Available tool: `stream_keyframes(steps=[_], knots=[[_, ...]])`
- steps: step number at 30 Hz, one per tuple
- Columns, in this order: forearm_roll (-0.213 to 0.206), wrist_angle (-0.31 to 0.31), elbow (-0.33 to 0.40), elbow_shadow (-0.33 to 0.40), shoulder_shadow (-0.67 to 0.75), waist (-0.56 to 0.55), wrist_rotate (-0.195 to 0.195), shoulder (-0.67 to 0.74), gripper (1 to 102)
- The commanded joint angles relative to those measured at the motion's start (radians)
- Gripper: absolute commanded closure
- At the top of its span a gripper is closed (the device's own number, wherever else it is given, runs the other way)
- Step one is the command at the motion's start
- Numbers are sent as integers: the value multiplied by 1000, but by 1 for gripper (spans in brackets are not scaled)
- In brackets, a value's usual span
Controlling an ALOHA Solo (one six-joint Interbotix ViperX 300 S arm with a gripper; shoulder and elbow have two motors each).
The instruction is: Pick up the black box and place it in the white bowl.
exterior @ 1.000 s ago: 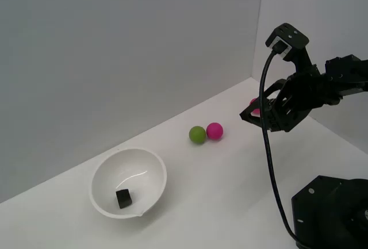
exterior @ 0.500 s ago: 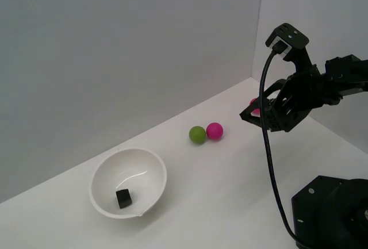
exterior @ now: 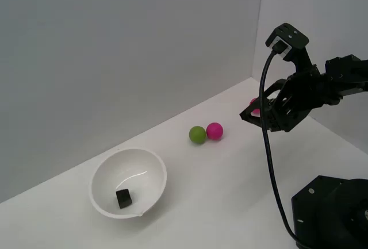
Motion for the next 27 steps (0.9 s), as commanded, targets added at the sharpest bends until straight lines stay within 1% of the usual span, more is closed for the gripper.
stream_keyframes(steps=[1, 27], knots=[[-8, 2, -8, -14, 6, 12, 9, 6, 48], [-8, 2, -8, -14, 5, 29, 9, 6, 48]])
